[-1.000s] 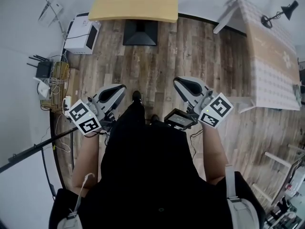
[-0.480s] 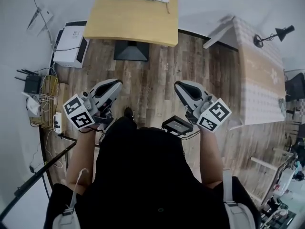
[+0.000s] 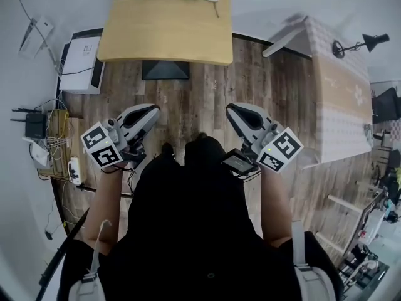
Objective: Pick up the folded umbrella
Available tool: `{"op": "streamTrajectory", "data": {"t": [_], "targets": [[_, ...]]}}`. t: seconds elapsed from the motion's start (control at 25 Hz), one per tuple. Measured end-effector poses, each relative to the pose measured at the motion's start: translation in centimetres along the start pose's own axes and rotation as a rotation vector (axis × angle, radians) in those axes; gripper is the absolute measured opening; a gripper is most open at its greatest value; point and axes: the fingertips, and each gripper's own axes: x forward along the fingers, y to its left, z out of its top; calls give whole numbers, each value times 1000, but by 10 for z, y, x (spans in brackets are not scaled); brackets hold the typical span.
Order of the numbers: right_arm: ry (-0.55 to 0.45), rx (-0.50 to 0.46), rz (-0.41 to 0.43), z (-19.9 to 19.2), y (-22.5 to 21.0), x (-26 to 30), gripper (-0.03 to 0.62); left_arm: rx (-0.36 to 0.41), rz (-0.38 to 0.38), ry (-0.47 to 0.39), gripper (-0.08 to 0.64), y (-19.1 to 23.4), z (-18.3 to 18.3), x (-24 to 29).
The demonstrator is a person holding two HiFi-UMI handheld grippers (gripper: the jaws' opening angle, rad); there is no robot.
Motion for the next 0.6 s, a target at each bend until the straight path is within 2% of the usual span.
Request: {"op": "streamTrajectory", "data": {"t": [0.2, 0.36, 0.6], "targets": [[-12, 2, 20, 9, -44, 9, 23, -1, 9, 6, 9, 25, 7, 36], [-12, -18, 64, 21, -83, 21, 23, 34, 55, 21, 9, 43, 17, 70], [-12, -52, 139, 51, -149, 26, 23, 38, 122, 7, 9, 67, 40, 127]]}}
